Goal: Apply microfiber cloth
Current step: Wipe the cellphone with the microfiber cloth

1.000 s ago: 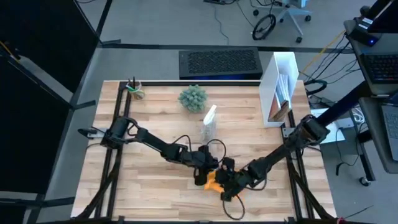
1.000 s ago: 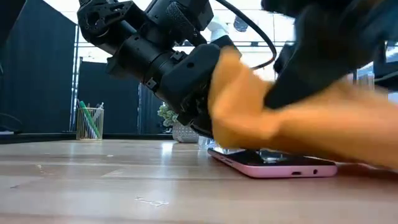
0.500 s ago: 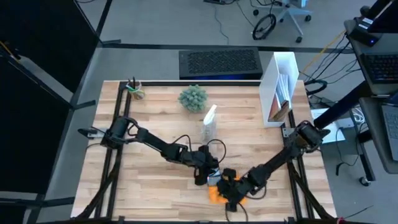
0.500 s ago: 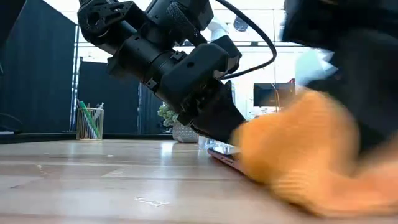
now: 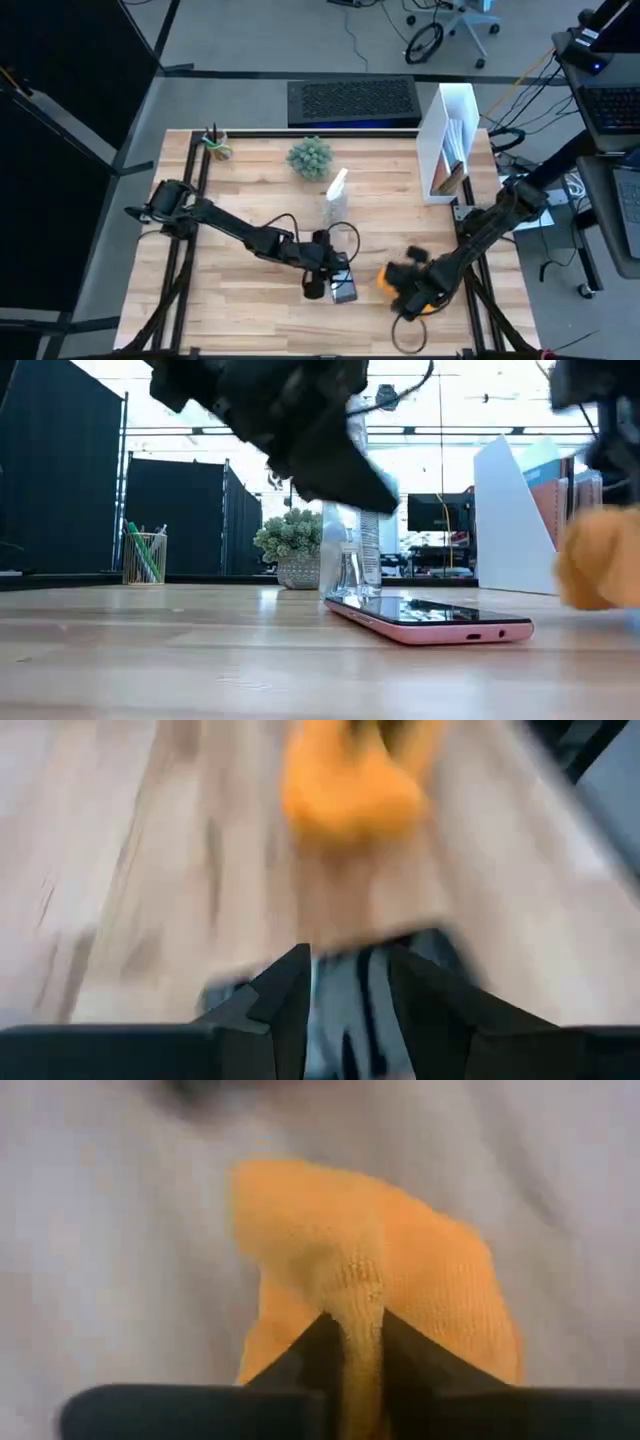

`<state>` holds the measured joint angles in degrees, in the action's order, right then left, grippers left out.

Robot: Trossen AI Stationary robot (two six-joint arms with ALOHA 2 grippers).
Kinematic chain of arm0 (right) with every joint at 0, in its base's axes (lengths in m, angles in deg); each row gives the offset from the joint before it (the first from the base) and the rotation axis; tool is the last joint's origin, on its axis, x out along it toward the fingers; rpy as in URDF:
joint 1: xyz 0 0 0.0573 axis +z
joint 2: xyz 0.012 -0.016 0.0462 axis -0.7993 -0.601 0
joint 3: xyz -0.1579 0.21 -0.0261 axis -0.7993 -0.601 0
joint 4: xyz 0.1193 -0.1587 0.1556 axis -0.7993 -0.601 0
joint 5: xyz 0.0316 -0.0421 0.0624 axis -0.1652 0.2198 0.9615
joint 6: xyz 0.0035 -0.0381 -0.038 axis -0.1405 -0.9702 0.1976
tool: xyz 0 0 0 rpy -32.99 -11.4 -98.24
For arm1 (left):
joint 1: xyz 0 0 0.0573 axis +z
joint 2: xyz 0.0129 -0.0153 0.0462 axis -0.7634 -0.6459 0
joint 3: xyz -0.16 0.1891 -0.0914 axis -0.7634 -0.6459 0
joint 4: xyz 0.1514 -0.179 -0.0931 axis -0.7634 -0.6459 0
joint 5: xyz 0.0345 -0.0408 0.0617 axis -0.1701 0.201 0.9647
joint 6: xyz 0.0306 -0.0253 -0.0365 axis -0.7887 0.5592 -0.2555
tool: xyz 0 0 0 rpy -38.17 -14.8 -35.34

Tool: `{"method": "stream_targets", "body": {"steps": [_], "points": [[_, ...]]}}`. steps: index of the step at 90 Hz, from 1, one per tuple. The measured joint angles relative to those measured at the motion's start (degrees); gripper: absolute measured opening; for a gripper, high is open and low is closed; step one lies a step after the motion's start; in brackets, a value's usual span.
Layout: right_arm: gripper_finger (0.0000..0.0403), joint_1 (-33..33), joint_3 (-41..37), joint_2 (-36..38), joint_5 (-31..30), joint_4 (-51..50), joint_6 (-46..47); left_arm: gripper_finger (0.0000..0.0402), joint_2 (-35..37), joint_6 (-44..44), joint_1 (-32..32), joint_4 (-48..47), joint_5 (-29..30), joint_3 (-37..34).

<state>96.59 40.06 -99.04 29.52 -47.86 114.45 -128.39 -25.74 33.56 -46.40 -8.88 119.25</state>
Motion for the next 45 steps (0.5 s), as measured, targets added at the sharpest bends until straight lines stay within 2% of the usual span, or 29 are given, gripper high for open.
{"method": "stream_targets", "body": {"steps": [9,15,19,26,35,45], "points": [[0.0136,1.2,0.0,0.9,5.5,-7.4,6.0,0.0123,0.1,0.0,0.1,-1.1,0.4,0.0],[0.0177,1.3,0.1,2.7,8.8,-6.9,7.6,0.0123,0.1,0.0,0.0,-1.4,1.1,-0.1],[0.0202,0.8,0.4,3.9,8.3,-4.3,8.6,0.0123,0.1,0.0,0.1,-1.5,1.4,-0.3],[0.0238,0.5,0.6,5.3,0.1,5.6,8.0,0.0123,0.1,0.0,0.2,-1.6,2.8,-0.3],[0.0267,0.1,0.5,4.5,-13.3,18.0,0.9,0.0123,0.2,0.0,0.9,-1.3,3.9,-0.3],[0.0274,-2.6,-0.2,0.5,-18.2,24.7,-4.3,0.0123,-1.2,0.4,1.3,-1.1,4.1,-0.2]]}}
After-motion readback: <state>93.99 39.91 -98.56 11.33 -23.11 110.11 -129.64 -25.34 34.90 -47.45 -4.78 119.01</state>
